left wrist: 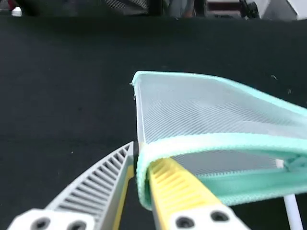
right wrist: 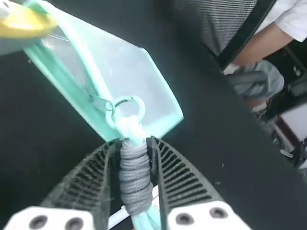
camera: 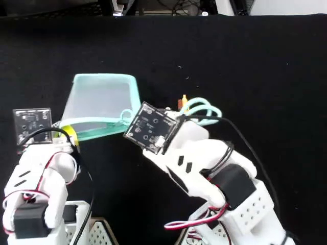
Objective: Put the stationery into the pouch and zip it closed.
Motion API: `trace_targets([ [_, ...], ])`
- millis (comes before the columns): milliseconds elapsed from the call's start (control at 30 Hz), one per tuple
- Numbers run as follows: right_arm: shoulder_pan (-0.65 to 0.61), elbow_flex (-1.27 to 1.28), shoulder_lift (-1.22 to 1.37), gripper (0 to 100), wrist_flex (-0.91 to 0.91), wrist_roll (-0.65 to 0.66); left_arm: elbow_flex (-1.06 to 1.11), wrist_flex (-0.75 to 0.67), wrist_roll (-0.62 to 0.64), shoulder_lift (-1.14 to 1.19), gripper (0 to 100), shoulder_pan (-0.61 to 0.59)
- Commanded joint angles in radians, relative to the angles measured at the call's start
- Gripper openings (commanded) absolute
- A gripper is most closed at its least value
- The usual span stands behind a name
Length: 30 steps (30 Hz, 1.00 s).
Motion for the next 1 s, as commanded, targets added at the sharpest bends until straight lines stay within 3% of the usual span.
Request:
trace_targets([
  [0, 0.043, 0.061, -0.041, 1.2, -0.043, 0.008, 0.067, -0.103, 0.031, 0.000, 3, -0.025],
  [233, 0.049, 0.269, -0.111, 1.2, -0.160, 0.008, 0.237, -0.219, 0.046, -0.003, 3, -0.031],
  [433, 0.180, 0.323, -0.200, 1.2, -0.155, 0.058, 0.312, -0.267, 0.046, -0.003, 3, -0.025],
  [767, 0.129, 0.386, -0.239, 1.2, -0.178, 0.060, 0.335, -0.281, 0.048, -0.003, 3, -0.024],
  [967, 0.178, 0.410, -0.239, 1.2, -0.183, 0.061, 0.335, -0.281, 0.048, -0.003, 3, -0.028],
])
